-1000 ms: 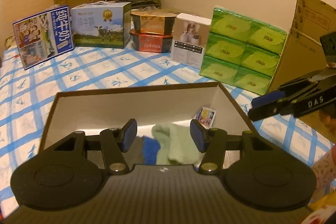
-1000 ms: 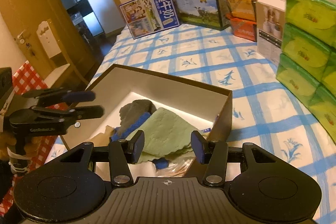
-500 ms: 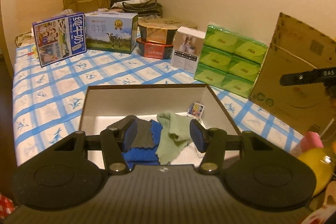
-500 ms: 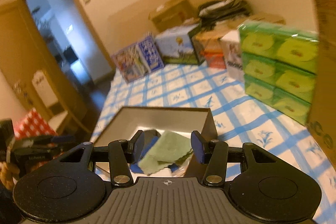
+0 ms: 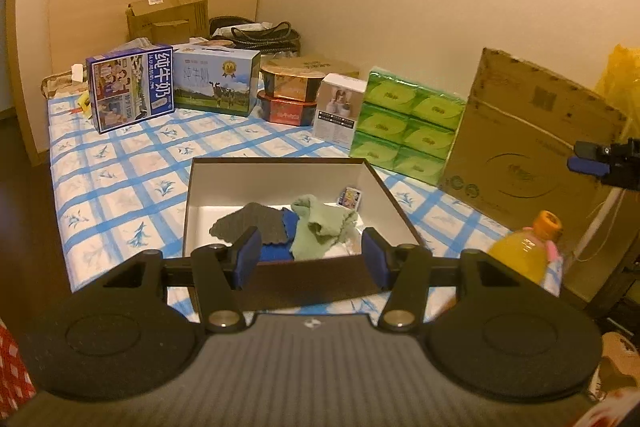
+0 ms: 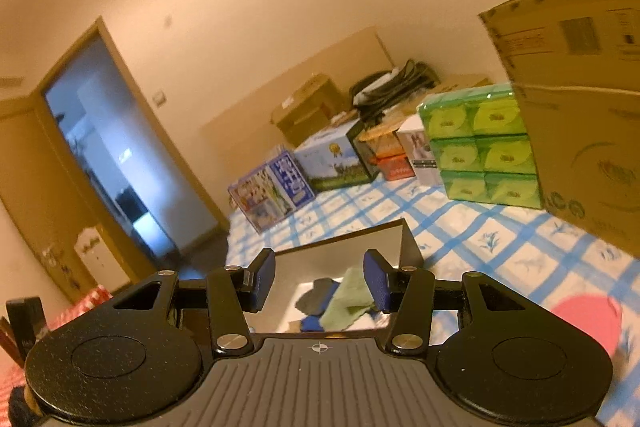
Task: Organize soft objects
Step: 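Move both tools back over the striped sock and red disc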
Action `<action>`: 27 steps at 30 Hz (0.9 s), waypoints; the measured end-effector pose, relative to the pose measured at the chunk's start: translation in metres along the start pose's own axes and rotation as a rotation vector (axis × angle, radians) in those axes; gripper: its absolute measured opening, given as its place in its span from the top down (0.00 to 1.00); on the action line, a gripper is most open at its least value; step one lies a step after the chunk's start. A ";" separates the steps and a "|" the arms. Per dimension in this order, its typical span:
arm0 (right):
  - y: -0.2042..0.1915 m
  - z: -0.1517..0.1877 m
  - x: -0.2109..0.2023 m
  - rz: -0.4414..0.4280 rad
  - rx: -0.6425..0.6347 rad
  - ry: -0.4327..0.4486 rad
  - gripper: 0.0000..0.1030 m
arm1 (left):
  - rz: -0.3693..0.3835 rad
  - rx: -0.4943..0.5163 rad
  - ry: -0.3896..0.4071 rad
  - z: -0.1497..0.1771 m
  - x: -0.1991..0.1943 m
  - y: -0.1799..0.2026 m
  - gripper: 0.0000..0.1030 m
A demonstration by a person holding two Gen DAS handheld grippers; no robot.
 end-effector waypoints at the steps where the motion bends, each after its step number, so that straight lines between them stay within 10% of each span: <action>1: -0.005 0.003 -0.008 0.001 0.005 0.008 0.52 | 0.003 -0.005 0.004 0.001 -0.008 -0.001 0.49; 27: -0.100 0.161 -0.052 0.143 -0.007 -0.079 0.51 | -0.047 -0.065 -0.020 0.066 -0.111 -0.034 0.49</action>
Point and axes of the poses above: each gripper's, at about its wrist camera, not at the fingertips, and x roughly the way its jaws point, y to its right, z to its underside, the point moved 2 cm from there along x, roughly the way its jaws point, and after that the axes turned 12 degrees about y, right-handed, at the moved point
